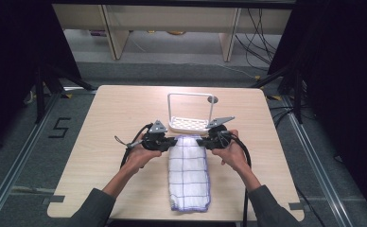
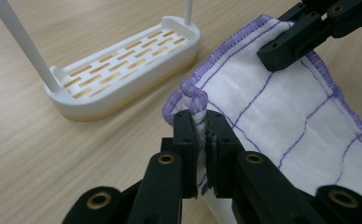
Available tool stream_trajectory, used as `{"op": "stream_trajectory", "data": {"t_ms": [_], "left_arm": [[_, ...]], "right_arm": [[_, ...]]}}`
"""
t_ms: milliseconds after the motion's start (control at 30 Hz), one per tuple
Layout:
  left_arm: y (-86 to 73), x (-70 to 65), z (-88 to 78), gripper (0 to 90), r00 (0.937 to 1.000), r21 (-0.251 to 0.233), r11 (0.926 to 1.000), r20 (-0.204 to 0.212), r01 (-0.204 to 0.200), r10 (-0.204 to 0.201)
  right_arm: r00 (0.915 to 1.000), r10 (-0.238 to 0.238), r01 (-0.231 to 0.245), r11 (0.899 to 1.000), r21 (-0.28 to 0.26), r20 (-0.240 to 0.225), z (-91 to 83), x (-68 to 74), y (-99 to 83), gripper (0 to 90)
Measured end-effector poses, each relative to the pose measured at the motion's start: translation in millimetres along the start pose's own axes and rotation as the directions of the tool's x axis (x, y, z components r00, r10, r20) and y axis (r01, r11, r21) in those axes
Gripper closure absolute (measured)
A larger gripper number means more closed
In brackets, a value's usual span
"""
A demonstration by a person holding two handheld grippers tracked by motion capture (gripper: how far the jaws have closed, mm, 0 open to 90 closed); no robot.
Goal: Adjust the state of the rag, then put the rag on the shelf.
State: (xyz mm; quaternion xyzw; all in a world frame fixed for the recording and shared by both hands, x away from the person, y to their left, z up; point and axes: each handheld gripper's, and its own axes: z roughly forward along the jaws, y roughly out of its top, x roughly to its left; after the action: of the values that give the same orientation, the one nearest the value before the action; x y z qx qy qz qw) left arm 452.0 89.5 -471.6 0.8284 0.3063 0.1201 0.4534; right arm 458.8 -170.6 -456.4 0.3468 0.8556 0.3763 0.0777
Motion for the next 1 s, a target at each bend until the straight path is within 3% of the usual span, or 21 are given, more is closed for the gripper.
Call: {"op": "stream_trajectory", "data": {"t_ms": [33, 133, 167, 233, 333, 367, 467, 667, 833, 933, 1000], "left_arm": [[1.0, -1.2, -1.6, 83.5, 0.9999, -0.021, 0.9996, 0.005, 0.016, -0.016], [3.4, -1.8, -6.9, 83.4, 0.9998, -0.033, 0.9993, 0.004, 0.018, -0.018], [4.1, -2.2, -8.2, 83.4, 0.9996, -0.04, 0.9988, 0.009, 0.028, -0.027], [5.6, -1.8, -11.0, 83.4, 0.9995, -0.045, 0.9986, 0.014, 0.027, -0.027], [7.0, -2.3, -13.6, 83.2, 0.9997, -0.055, 0.9982, 0.004, 0.024, -0.024], [7.6, -1.9, -14.2, 83.3, 0.9995, -0.054, 0.9982, 0.017, 0.026, -0.026], [8.7, -2.6, -15.6, 83.3, 0.9997, -0.057, 0.9982, 0.013, 0.021, -0.02], [10.5, -2.6, -18.7, 83.3, 0.9997, -0.061, 0.998, 0.013, 0.019, -0.018], [13.0, -4.6, -22.0, 83.3, 0.9998, -0.074, 0.997, 0.011, 0.019, -0.018], [15.1, -5.4, -24.4, 83.3, 0.9995, -0.083, 0.9963, 0.02, 0.024, -0.023], [17.1, -6.5, -26.6, 83.3, 0.9995, -0.092, 0.9954, 0.018, 0.028, -0.026]], "right_arm": [[0.9996, -0.027, 0.027, 0.999, -0.037, -0.001, 1.4, -0.7, 0.1, 85.2], [0.9995, -0.031, 0.031, 0.999, -0.037, -0.002, -4.9, 1.3, 3.3, 85.2], [0.9999, -0.013, 0.013, 1.0, -0.024, -0.009, -7.5, 3.0, 4.4, 85.2], [0.9998, -0.015, 0.014, 0.998, -0.054, -0.011, -9.0, 4.3, 4.9, 85.2], [0.9994, -0.036, 0.035, 0.998, -0.051, -0.005, -13.2, 3.9, 6.0, 85.2], [0.9973, -0.072, 0.071, 0.995, -0.064, -0.011, -12.9, 2.3, 6.6, 85.2], [0.9994, -0.031, 0.03, 0.998, -0.055, -0.016, -16.1, 5.2, 6.7, 85.2], [0.9993, -0.035, 0.034, 0.997, -0.071, -0.012, -19.9, 7.3, 7.8, 85.2], [0.9976, -0.065, 0.063, 0.994, -0.085, -0.021, -24.2, 9.1, 10.1, 85.2], [0.9989, -0.043, 0.041, 0.995, -0.093, -0.017, -28.2, 12.2, 10.6, 85.2], [0.9986, -0.052, 0.051, 0.994, -0.1, -0.005, -31.1, 12.6, 11.6, 85.2]]}}
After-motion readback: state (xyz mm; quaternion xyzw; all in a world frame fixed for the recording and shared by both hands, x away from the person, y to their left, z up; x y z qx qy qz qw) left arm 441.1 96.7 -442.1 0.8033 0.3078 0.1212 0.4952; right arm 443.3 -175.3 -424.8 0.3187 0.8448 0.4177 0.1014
